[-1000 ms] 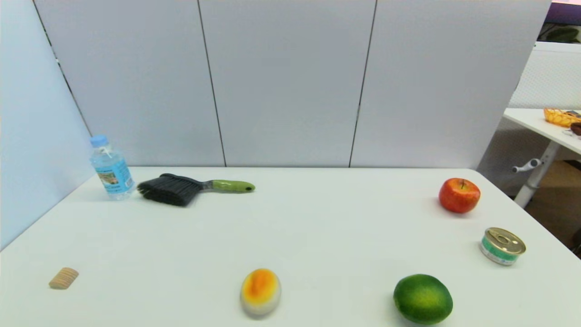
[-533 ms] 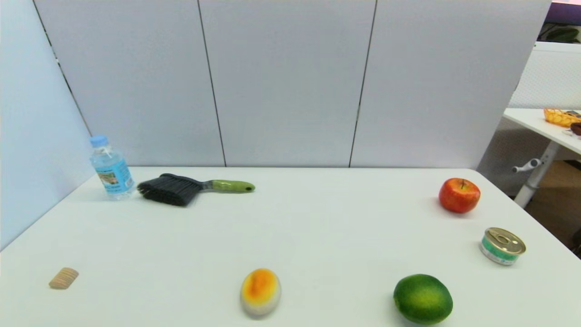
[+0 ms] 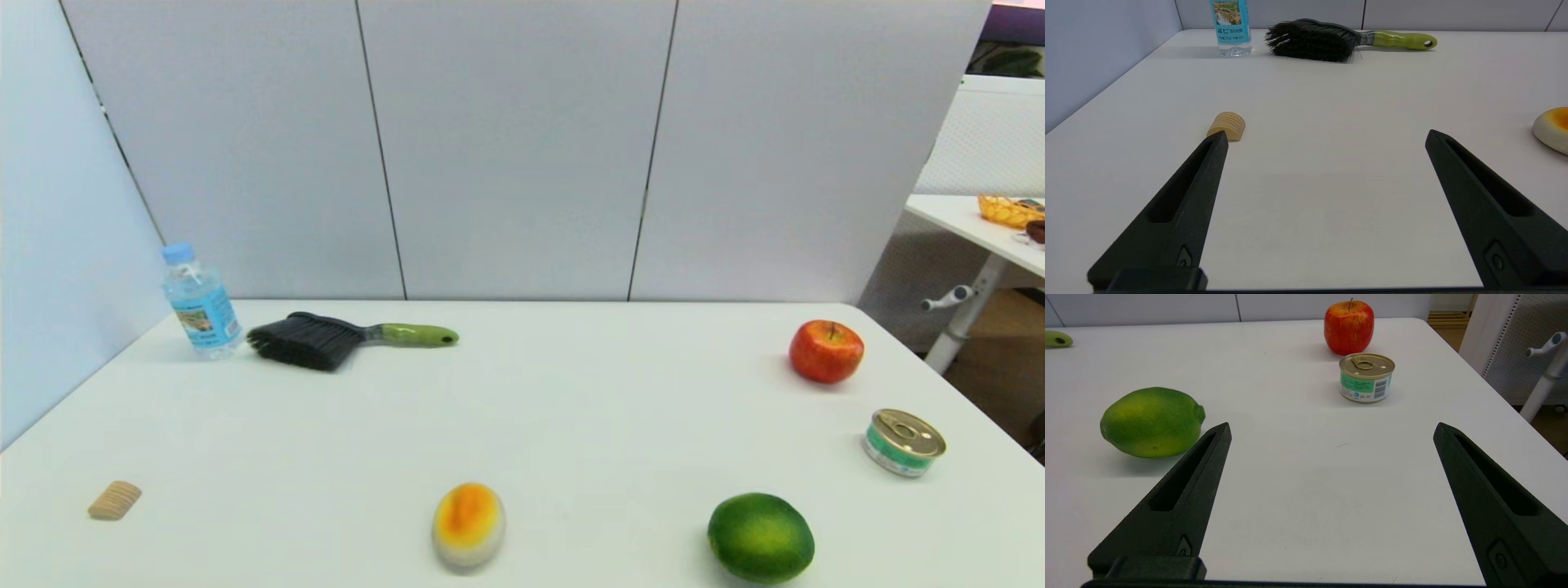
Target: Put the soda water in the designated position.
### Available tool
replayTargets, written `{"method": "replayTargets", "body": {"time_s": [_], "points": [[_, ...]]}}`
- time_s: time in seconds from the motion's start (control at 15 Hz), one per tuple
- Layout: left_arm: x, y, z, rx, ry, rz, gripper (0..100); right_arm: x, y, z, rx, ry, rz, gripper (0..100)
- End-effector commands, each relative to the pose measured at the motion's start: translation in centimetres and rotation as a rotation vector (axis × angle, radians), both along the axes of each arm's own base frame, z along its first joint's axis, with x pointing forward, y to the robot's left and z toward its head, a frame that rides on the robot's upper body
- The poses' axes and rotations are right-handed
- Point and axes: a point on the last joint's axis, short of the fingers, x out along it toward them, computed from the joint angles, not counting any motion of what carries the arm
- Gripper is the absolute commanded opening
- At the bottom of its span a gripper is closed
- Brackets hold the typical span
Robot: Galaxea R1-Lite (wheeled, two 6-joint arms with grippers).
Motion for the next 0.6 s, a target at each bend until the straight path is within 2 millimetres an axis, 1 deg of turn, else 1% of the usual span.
{"method": "replayTargets", "body": {"time_s": [0.07,0.6], "points": [[0.01,0.0,0.01,0.0,0.001,0.0,100,0.0,0.0,-0.01,0.0,0.0,0.0,100],[0.01,0.0,0.01,0.0,0.001,0.0,100,0.0,0.0,-0.01,0.0,0.0,0.0,100]]}}
